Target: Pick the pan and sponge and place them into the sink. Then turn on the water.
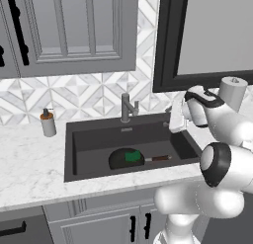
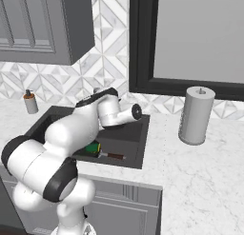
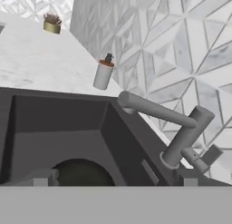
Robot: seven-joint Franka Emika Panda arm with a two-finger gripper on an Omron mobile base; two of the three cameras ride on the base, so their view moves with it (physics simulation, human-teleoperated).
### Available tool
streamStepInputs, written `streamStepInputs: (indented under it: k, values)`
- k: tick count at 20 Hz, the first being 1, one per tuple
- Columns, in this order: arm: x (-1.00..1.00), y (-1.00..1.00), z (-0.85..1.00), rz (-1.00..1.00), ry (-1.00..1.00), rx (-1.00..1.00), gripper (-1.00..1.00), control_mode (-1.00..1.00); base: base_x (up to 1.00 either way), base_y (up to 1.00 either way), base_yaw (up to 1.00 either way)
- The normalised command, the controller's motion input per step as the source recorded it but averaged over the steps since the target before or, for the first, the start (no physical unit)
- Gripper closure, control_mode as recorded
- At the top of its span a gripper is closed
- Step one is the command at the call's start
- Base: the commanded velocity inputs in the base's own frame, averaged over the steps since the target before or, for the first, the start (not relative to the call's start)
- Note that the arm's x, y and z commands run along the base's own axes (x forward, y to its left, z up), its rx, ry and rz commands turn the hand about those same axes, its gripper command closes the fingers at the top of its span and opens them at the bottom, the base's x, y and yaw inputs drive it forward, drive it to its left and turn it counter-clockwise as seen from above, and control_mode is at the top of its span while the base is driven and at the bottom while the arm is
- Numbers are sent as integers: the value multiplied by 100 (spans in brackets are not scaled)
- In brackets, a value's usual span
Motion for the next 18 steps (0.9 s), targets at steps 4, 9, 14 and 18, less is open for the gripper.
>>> streamStepInputs:
  k: [4,9,14,18]
  values:
    - [25,19,0,-8,0,6,-100,-100,0,0,0]
    - [42,0,0,-6,0,11,-100,-100,0,0,0]
    - [22,-3,0,0,0,20,-100,-100,0,0,0]
    - [24,0,0,0,-1,24,-100,-100,0,0,0]
